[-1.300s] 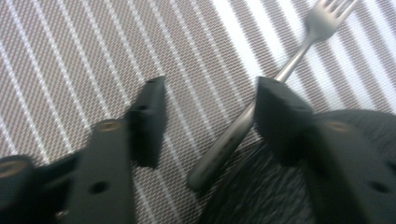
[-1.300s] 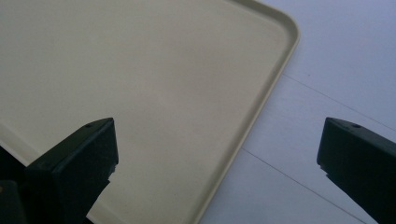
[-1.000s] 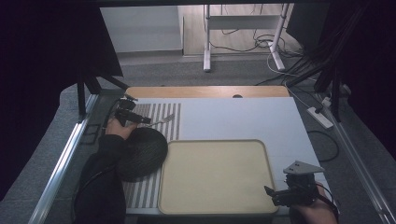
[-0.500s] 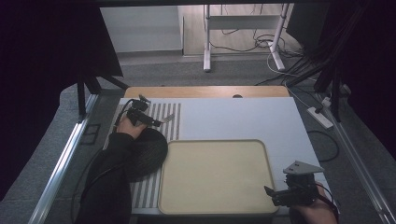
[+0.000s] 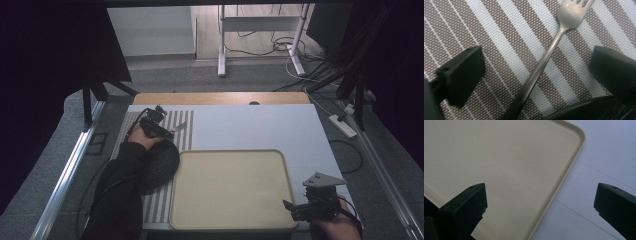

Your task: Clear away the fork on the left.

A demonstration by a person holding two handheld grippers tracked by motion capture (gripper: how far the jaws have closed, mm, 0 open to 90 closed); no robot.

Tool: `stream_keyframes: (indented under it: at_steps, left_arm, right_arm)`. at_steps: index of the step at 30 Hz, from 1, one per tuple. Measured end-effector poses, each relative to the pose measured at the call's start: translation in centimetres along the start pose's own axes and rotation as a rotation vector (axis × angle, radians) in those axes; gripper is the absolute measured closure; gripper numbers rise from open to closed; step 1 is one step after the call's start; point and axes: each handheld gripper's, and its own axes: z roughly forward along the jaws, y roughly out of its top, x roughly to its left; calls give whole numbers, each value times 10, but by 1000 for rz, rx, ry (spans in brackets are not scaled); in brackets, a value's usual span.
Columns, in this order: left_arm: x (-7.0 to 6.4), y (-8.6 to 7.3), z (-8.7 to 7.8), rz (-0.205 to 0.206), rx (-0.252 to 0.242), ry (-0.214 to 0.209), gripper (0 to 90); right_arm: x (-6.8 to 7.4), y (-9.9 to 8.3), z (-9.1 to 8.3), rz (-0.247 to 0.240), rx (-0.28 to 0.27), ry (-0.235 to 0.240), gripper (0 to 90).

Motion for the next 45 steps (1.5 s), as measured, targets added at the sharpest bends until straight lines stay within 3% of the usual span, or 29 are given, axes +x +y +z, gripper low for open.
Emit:
stream_keyframes:
  at_steps: [1,7,8,9,11,14,21,27,33,40,45]
  left_arm:
    - [2,-1,-1,-6,-7,-3,67]
    - [12,-7,-9,-18,-43,4,324]
    - [13,-7,-10,-8,-48,3,372]
    - [13,-8,-11,2,-49,-5,504]
    - [13,-8,-12,21,-53,-14,518]
    - [11,-6,-13,60,-45,-14,751]
    - [16,-4,-14,117,-35,-34,820]
    - [23,-5,-14,127,-40,-61,851]
    - [31,-5,-20,128,-34,-12,851]
    - [43,-7,-42,134,-18,75,851]
    - [49,-13,-56,119,-14,80,851]
  right_arm:
    - [0,0,0,0,0,0,0]
    - [0,0,0,-3,4,-1,0]
    - [0,0,0,-4,4,-1,0]
    - [0,0,1,-3,5,-1,0]
    - [0,0,1,-3,6,-1,0]
    - [0,0,1,-3,7,-1,0]
    - [0,0,1,-2,7,-3,0]
    - [0,0,1,-1,6,-2,0]
    - [0,0,1,0,6,0,0]
    - [0,0,1,-1,8,1,0]
    - [0,0,1,-3,9,0,0]
